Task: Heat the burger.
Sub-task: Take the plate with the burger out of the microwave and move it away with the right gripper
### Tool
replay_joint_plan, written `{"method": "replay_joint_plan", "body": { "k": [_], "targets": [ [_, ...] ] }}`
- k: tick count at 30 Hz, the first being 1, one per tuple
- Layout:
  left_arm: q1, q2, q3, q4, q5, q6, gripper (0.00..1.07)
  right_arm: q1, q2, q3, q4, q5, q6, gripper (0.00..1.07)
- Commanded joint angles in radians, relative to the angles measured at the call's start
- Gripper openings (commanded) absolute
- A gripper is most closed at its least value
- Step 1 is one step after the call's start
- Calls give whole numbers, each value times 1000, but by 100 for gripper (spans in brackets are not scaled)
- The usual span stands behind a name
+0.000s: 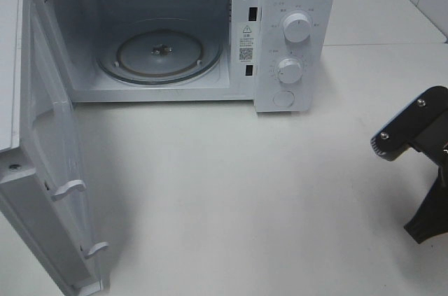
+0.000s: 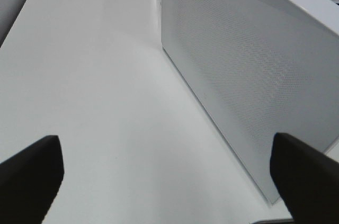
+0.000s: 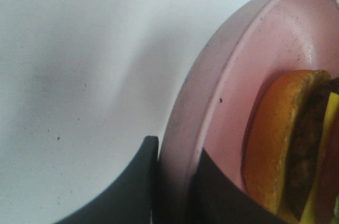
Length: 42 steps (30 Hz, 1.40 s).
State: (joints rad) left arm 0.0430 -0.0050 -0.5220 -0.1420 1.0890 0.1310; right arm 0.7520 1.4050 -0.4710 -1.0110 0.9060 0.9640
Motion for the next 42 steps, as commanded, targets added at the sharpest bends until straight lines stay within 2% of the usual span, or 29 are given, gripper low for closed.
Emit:
{"method": "replay_joint_plan", "body": {
  "k": [1, 2, 4, 12, 19, 26, 31, 32, 33, 35, 36, 37, 38, 39, 42],
  "targets": [
    [2, -6, 1, 0, -12, -2, 98, -45, 57, -32, -64, 40, 70, 0],
    [2, -6, 1, 0, -12, -2, 98, -45, 57, -32, -64, 40, 70, 0],
    [2, -6, 1, 0, -12, -2, 98, -102, 114, -46, -74, 13, 85, 0],
    [2, -6, 1, 0, -12, -2, 98, -180, 211, -46, -124, -75, 148, 0],
    [2, -6, 1, 0, -12, -2, 98, -226, 289, -46, -185, -100, 226, 0],
    [2, -6, 1, 0, -12, -2, 98, -228, 344, -46, -221, -168, 276, 3],
    [2, -6, 1, 0, -12, -2, 98, -237, 371, -50, -216, -219, 292, 13],
    [2, -6, 1, 0, -12, -2, 98, -237, 372, -50, -216, -238, 292, 21],
    [2, -6, 1, 0, -12, -2, 98, -237, 372, -50, -216, -238, 292, 21],
    [2, -6, 1, 0, -12, -2, 98, -237, 372, -53, -203, -261, 287, 34],
    [2, -6, 1, 0, -12, -2, 98, -237, 372, -53, -203, -261, 287, 34],
    [2, -6, 1, 0, -12, -2, 98, -236, 366, -62, -170, -267, 271, 43],
    [2, -6, 1, 0, -12, -2, 98, -236, 366, -62, -170, -267, 271, 43],
    [2, -6, 1, 0, -12, -2, 98, -235, 356, -73, -132, -268, 242, 50],
    [2, -6, 1, 0, -12, -2, 98, -235, 328, -92, -65, -267, 168, 56]
  ]
}}
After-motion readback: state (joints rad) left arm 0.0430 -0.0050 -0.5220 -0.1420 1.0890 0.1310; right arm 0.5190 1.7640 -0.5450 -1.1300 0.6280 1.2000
